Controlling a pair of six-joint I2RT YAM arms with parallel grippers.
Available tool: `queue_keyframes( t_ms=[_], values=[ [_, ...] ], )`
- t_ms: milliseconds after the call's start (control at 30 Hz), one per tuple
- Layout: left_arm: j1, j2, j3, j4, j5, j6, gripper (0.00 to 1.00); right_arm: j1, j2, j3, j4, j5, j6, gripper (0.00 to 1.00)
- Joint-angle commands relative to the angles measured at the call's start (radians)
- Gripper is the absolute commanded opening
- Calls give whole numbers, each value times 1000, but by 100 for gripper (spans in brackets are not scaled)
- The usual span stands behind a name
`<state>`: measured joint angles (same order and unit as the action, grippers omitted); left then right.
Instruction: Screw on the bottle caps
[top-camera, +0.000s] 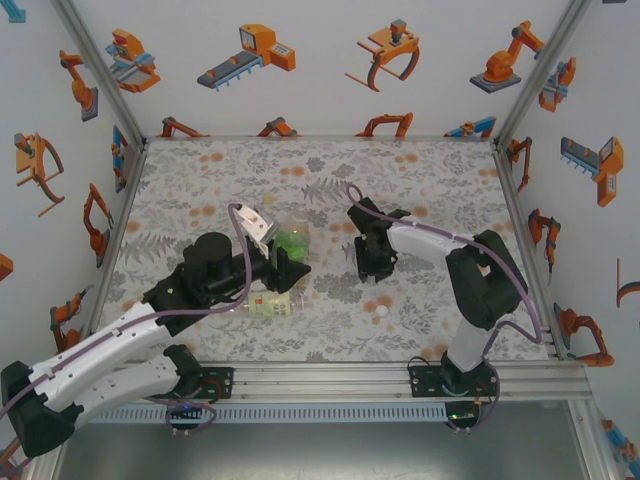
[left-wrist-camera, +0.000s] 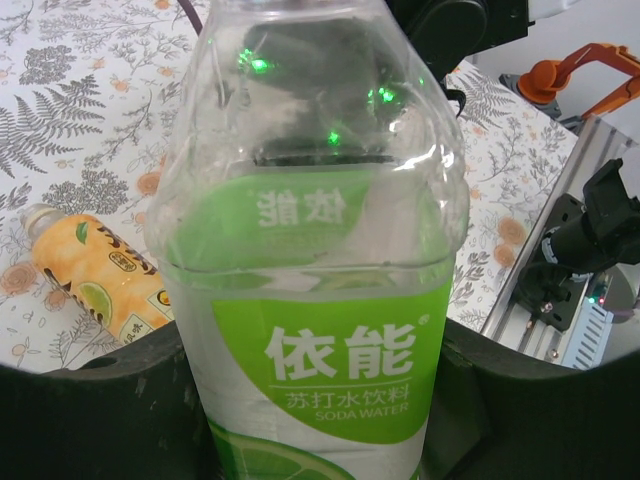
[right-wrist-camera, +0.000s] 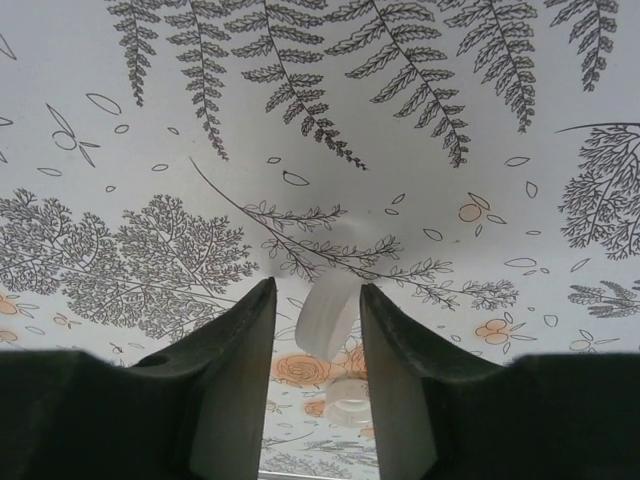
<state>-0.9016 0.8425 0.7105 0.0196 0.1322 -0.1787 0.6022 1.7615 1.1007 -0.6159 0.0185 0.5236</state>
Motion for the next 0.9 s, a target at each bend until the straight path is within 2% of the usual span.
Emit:
queue_keyframes(
  t_ms=[0, 167, 300, 467, 600, 867],
  values=[
    [6, 4, 36, 5, 23, -13, 0, 7, 12, -18, 14, -3, 19, 34],
    [6, 9, 41, 4, 29, -16, 0, 7, 2, -28, 51, -53, 37, 22],
    [6, 9, 44, 0, 29, -18, 0, 1, -24, -54, 120, -132, 66, 18],
    [7, 6, 44, -4, 29, -21, 0, -39, -65, -134, 270, -271, 117, 19],
    [7, 3, 44, -9, 30, -22, 0, -110, -90, -229, 394, -383, 168, 20],
    [7, -1, 46, -8, 28, -27, 0, -258, -149, -356, 431, -442, 159, 29]
  ],
)
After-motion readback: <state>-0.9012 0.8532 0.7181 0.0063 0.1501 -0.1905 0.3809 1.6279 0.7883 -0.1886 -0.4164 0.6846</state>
